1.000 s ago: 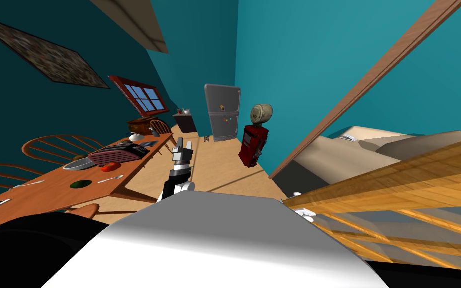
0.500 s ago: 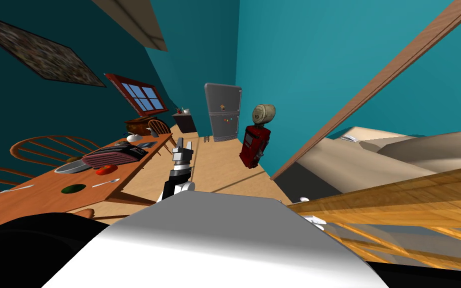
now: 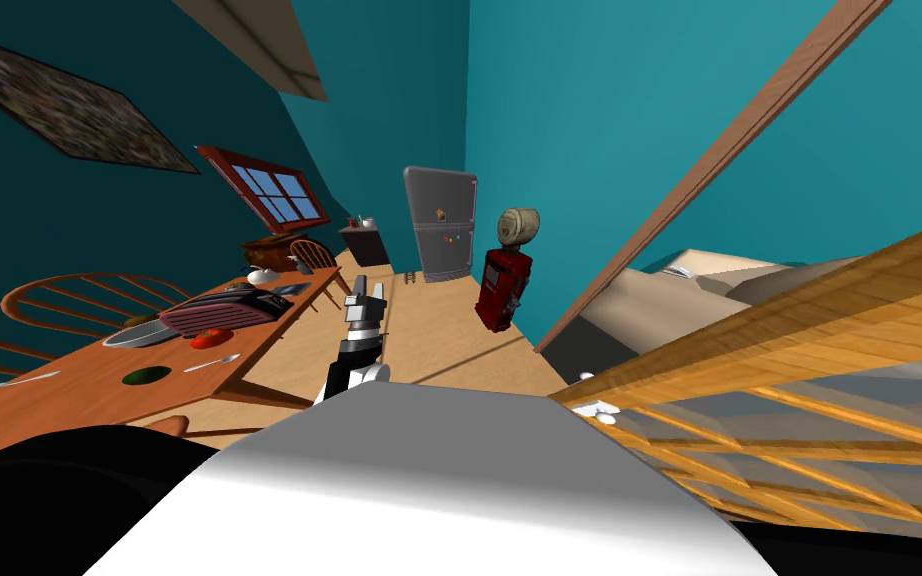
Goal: Pull the door open
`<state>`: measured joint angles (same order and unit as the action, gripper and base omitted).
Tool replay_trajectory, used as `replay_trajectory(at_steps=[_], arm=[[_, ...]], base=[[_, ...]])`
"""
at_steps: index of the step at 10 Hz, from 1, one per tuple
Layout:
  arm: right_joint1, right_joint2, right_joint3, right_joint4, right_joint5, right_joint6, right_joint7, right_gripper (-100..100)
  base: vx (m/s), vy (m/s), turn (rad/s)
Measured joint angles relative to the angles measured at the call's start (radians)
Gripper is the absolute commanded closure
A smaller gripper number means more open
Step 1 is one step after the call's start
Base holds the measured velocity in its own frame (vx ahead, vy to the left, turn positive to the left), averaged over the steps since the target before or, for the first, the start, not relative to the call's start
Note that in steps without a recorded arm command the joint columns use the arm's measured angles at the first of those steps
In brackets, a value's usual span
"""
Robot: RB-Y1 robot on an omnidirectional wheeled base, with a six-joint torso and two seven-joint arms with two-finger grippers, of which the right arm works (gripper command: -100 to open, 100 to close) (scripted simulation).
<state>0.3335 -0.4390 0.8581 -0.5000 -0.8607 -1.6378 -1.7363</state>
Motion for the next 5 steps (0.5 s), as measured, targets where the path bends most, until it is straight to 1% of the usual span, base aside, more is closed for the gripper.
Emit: replay_trajectory(at_steps=[1, 2, 3, 5], arm=[[0.002, 0.002, 0.001, 0.013, -0.001, -0.009, -0.001, -100], [0.010, -0.002, 0.001, 0.016, -0.002, -0.017, -0.002, -100], [0.008, 0.004, 0.001, 0.036, -0.002, -0.026, -0.008, -100], [0.028, -0.005, 0.003, 0.046, -0.004, -0.047, -0.010, -100]], base=[[-0.110, -0.054, -0.038], [-0.085, -0.035, -0.024], [-0.136, -0.059, -0.053], [-0.159, -0.091, -0.071]])
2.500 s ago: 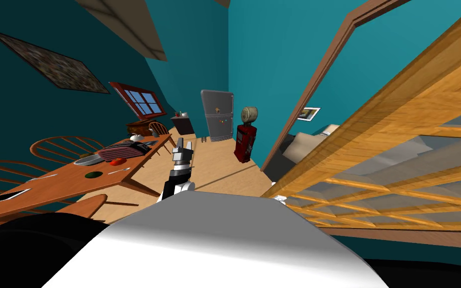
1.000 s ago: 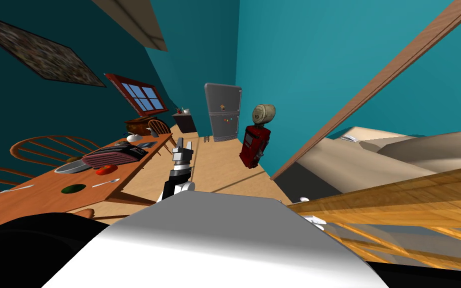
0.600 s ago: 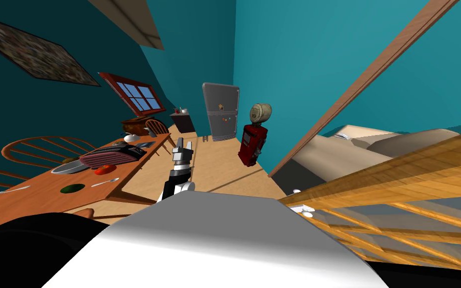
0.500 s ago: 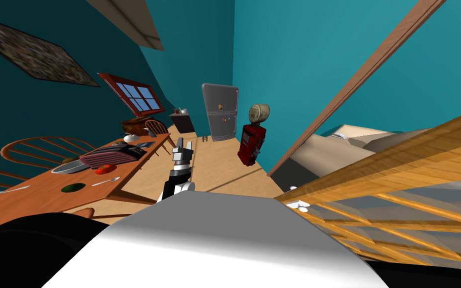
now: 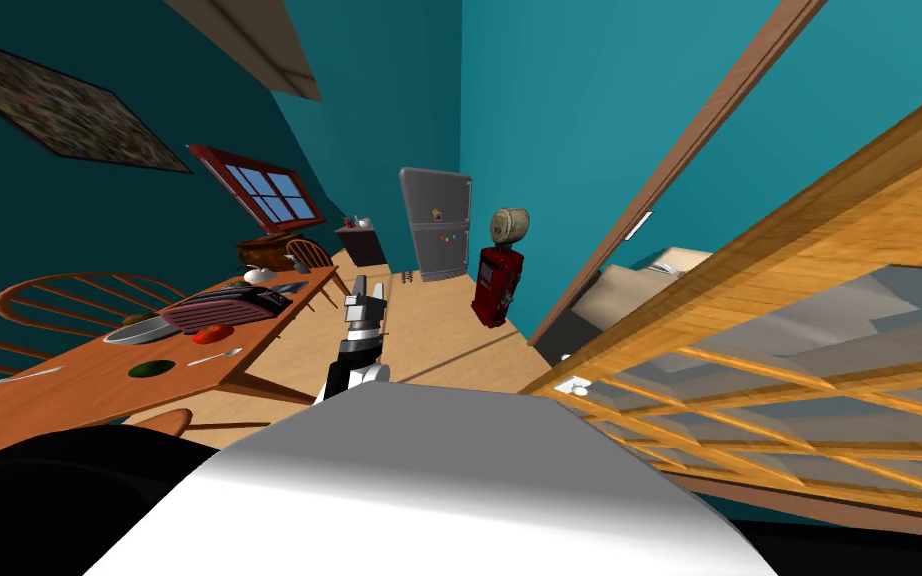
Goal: Pull the door open
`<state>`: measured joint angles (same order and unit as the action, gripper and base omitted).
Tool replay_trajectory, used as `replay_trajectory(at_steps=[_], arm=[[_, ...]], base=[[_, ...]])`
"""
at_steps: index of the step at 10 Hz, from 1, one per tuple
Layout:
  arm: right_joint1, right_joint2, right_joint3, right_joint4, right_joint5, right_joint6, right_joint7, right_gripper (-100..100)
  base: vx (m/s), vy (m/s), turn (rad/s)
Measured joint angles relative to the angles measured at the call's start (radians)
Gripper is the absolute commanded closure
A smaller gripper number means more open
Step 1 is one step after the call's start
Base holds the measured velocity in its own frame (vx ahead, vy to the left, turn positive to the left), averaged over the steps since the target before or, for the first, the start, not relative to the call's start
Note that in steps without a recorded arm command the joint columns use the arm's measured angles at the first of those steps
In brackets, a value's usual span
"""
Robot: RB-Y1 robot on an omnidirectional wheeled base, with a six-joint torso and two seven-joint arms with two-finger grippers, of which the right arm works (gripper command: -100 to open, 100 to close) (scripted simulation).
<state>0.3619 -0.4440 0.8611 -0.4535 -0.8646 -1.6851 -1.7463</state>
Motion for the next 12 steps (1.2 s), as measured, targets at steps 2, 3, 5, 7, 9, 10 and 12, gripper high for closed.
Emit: replay_trajectory(at_steps=[2, 3, 5, 7, 9, 10, 12], arm=[[0.020, -0.008, 0.001, 0.009, -0.001, -0.017, -0.002, -100], [0.025, -0.010, 0.002, 0.019, -0.002, -0.023, -0.001, -100], [0.034, -0.013, 0.002, 0.053, -0.004, -0.042, -0.014, -100], [0.048, -0.015, 0.002, 0.086, -0.006, -0.050, -0.022, -100], [0.078, -0.040, 0.004, 0.046, -0.006, -0.048, -0.002, -100], [0.077, -0.038, 0.004, 0.050, -0.006, -0.051, -0.004, -100], [0.065, -0.030, -0.001, 0.029, -0.003, -0.037, 0.004, -100]], base=[[-0.159, -0.063, -0.064], [-0.173, -0.076, -0.072], [-0.157, -0.089, -0.052], [-0.188, -0.091, -0.066], [-0.077, -0.062, -0.008], [0.072, 0.034, 0.087], [0.126, 0.105, 0.058]])
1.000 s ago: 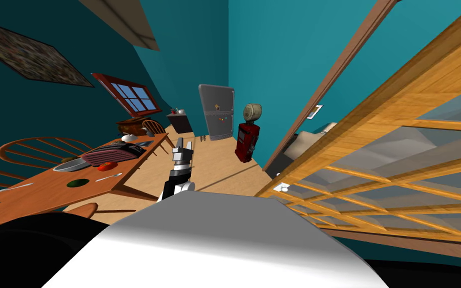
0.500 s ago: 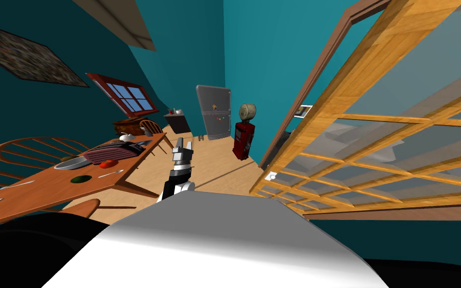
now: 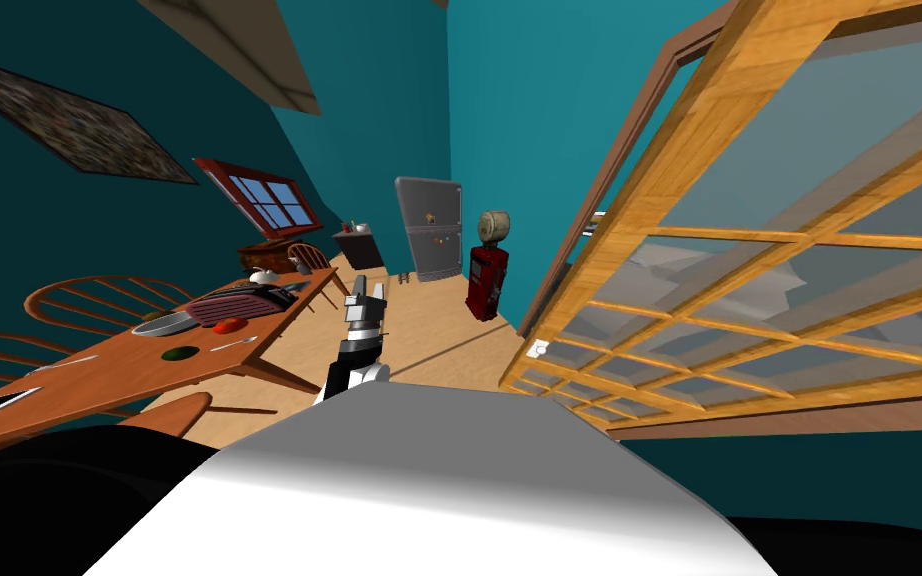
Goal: Pull the door open
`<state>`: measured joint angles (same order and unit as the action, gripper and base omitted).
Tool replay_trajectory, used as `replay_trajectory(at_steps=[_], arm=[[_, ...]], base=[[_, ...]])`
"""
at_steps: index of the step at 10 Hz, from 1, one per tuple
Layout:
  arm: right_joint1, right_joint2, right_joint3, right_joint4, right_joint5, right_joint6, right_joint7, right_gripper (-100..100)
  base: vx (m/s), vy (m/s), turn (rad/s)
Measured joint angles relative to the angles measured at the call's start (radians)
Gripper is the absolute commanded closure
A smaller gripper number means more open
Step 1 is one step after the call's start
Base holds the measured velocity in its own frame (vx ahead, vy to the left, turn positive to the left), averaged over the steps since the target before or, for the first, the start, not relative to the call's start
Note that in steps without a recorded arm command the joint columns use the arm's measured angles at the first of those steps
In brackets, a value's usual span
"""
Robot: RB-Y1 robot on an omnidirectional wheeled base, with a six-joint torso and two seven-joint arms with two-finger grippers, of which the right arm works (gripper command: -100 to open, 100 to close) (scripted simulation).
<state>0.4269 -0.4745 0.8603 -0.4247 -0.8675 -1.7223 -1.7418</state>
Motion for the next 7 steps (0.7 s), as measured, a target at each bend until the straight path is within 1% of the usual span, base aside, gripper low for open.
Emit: replay_trajectory(at_steps=[1, 2, 3, 4, 5, 6, 7], arm=[[-0.006, 0.007, -0.002, 0.001, 0.001, -0.001, -0.003, -100], [-0.001, 0.001, -0.004, -0.035, 0.003, 0.008, 0.007, -100], [-0.014, 0.013, -0.005, -0.014, 0.003, 0.006, 0.002, -100], [-0.037, 0.037, -0.011, 0.026, 0.005, -0.001, -0.016, -100], [-0.040, 0.041, -0.014, 0.021, 0.006, -0.001, -0.019, -100], [-0.033, 0.033, -0.015, -0.004, 0.007, 0.007, -0.011, -100], [-0.029, 0.029, -0.019, -0.043, 0.010, 0.024, 0.004, -100]], base=[[0.182, 0.072, 0.064], [0.135, 0.058, 0.030], [0.162, 0.050, 0.096], [0.132, 0.049, 0.057], [0.042, 0.031, -0.010], [0.093, 0.046, 0.079], [0.140, 0.082, 0.133]])
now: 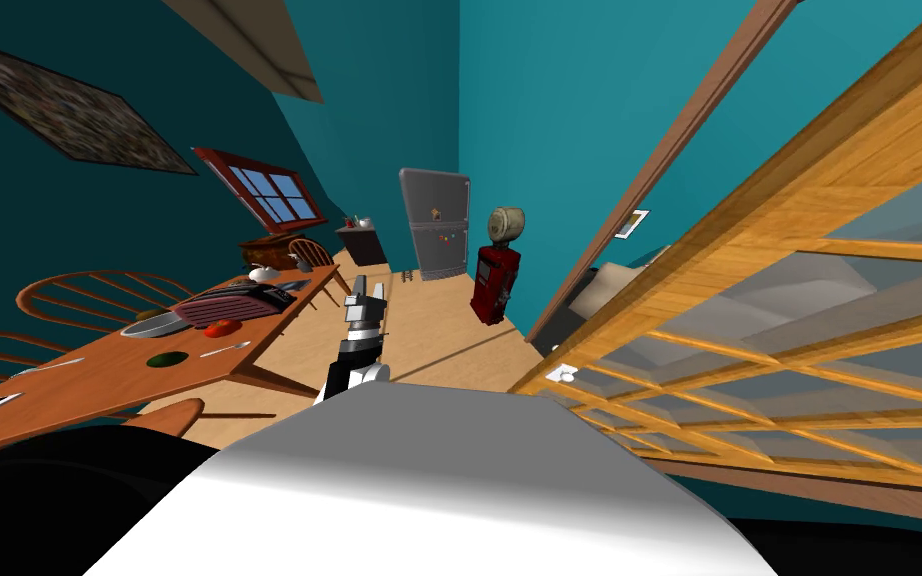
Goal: Pull the door open
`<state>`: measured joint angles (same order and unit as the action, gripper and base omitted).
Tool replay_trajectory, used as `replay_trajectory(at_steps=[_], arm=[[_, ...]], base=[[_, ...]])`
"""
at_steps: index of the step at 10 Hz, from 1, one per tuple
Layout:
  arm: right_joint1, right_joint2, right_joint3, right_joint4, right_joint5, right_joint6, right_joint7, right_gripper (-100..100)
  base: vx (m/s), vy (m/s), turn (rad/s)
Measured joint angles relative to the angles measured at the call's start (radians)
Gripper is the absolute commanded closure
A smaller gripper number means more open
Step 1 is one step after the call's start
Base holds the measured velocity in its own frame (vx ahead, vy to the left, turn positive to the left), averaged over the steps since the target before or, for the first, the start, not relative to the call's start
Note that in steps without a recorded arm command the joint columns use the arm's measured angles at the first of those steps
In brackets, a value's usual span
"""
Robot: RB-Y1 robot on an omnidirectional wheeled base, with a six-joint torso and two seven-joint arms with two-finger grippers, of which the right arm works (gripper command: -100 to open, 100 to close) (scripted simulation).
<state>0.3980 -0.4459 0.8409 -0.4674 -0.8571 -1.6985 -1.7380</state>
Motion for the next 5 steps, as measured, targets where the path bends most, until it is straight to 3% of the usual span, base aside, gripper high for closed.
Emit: replay_trajectory(at_steps=[2, 5], arm=[[-0.007, 0.015, -0.014, -0.023, 0.008, 0.017, 0.007, -100], [-0.025, 0.057, -0.050, -0.038, 0.025, 0.047, 0.010, -100]], base=[[0.160, 0.064, 0.109], [0.166, 0.054, 0.145]])
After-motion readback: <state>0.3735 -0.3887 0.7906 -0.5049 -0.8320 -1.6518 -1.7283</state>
